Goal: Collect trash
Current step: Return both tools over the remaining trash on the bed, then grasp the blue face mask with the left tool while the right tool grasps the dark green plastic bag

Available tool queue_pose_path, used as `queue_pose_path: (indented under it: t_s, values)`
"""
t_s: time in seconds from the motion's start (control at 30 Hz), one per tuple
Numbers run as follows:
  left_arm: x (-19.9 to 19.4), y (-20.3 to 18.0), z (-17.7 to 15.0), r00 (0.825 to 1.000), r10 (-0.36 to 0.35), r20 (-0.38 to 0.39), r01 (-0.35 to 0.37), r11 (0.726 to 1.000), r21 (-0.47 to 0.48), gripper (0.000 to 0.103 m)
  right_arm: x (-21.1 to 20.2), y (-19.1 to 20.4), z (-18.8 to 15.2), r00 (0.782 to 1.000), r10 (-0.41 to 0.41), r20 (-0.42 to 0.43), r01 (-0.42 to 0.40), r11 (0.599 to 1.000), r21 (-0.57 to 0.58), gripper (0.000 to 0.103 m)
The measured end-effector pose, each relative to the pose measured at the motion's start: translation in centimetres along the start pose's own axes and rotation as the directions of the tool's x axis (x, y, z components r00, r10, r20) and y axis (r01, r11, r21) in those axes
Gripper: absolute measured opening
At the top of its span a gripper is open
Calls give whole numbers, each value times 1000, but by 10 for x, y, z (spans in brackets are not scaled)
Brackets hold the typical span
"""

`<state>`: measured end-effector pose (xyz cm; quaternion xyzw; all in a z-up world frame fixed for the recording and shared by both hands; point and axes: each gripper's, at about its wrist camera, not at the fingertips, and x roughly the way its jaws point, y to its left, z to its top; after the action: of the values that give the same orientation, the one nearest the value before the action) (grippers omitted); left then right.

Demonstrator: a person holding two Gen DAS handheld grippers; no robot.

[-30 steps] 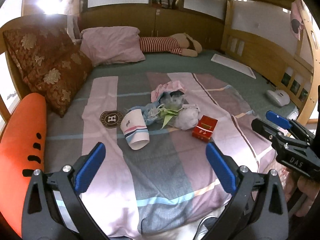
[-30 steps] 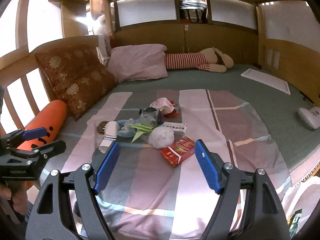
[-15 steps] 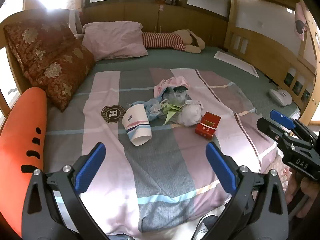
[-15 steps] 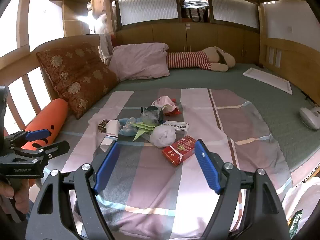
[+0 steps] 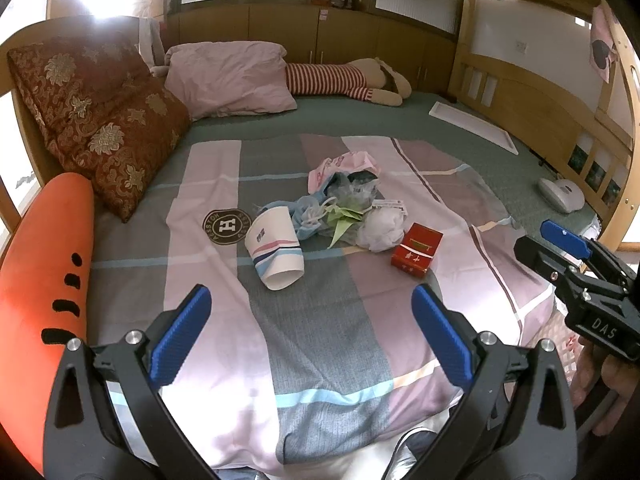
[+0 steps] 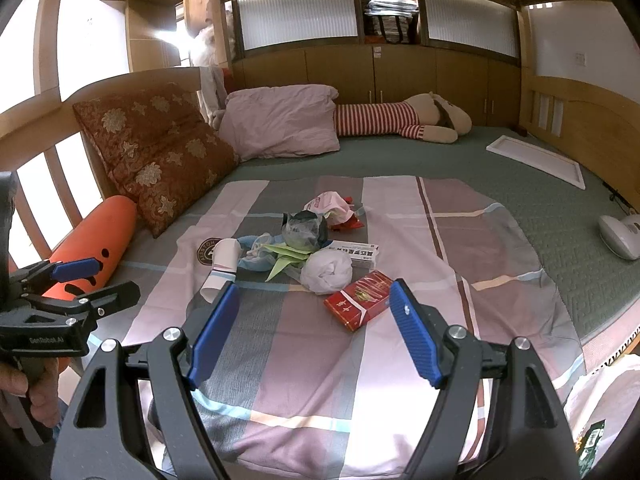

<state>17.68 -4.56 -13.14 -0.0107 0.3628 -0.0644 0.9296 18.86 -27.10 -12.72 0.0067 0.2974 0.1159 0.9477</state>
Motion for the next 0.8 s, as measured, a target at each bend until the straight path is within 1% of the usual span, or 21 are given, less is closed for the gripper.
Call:
queue_pose_path:
  t_s: [0.67, 0.8]
  values:
    - [4, -1, -4, 1000, 13, -22, -13, 1000, 8, 100, 2, 3, -5, 1000, 6, -5, -6, 1000, -5, 76]
    - [8, -1, -1, 1000, 5, -23, -4, 1000, 11, 100, 3, 4, -7, 1000, 14, -8, -14, 1000, 1, 76]
